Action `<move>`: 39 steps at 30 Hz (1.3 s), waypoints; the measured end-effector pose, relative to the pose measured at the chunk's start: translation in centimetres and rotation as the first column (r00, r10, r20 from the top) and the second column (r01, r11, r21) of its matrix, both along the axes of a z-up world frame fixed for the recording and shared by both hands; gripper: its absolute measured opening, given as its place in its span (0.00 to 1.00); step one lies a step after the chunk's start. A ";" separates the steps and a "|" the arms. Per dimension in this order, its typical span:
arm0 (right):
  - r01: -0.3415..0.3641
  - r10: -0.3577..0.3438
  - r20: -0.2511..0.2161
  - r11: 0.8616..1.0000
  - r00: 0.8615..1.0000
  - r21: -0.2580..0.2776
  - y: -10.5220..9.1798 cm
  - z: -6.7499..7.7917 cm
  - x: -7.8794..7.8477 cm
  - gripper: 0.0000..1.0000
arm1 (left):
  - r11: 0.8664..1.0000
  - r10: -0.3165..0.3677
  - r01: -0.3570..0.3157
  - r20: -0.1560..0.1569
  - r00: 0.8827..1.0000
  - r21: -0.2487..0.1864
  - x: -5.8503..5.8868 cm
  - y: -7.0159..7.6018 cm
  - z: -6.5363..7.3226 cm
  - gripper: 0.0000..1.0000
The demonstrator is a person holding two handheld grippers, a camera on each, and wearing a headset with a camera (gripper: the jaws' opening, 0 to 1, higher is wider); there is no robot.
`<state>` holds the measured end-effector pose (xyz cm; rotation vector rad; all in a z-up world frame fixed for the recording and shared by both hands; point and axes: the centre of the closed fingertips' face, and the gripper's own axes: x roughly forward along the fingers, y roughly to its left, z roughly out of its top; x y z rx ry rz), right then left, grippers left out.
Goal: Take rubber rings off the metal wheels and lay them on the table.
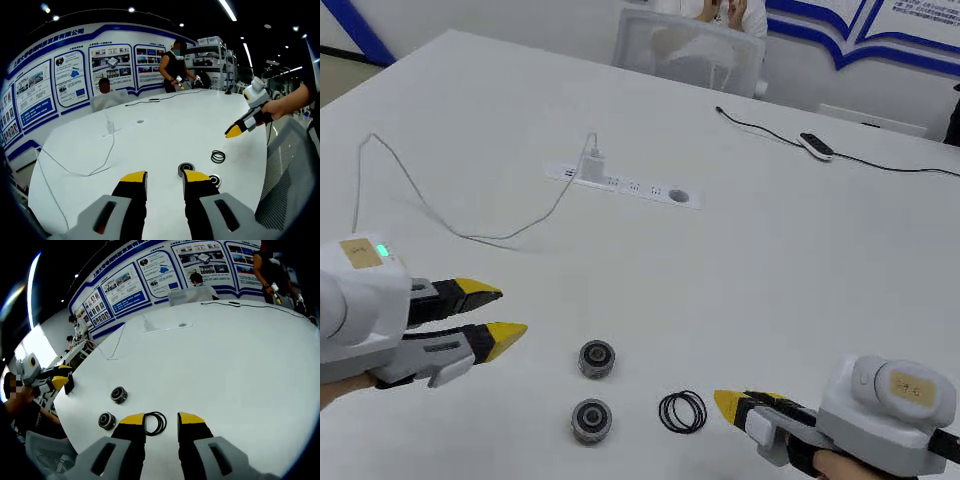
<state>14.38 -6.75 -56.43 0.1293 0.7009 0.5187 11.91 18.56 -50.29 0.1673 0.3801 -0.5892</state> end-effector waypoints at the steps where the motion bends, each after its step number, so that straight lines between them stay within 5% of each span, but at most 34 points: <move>1: -0.014 0.014 0.022 1.000 1.000 -0.005 0.0 0.3 0.0 0.26 | 1.000 0.009 -0.009 0.001 1.000 -0.003 -0.3 0.2 0.0 0.30; 9: -0.036 0.038 0.098 0.999 0.995 -0.014 -0.8 1.5 -0.8 0.36 | 0.997 0.069 -0.069 -0.007 0.998 -0.024 -2.6 1.4 -0.6 0.47; 19: -0.052 0.062 0.175 0.996 0.983 -0.067 -2.5 2.0 -2.0 0.49 | 0.996 0.083 -0.082 0.044 0.996 -0.037 -3.8 1.1 -0.3 0.66; 24: -0.050 0.061 0.166 0.996 0.984 -0.068 -3.4 1.3 -2.6 0.55 | 0.995 0.097 -0.096 0.042 0.994 -0.019 -4.2 1.3 -0.6 0.75; 39: -0.018 0.032 0.178 0.996 0.984 -0.082 -4.3 0.6 -2.4 0.63 | 0.996 0.084 -0.083 0.037 0.996 -0.023 -4.6 0.7 -1.3 0.80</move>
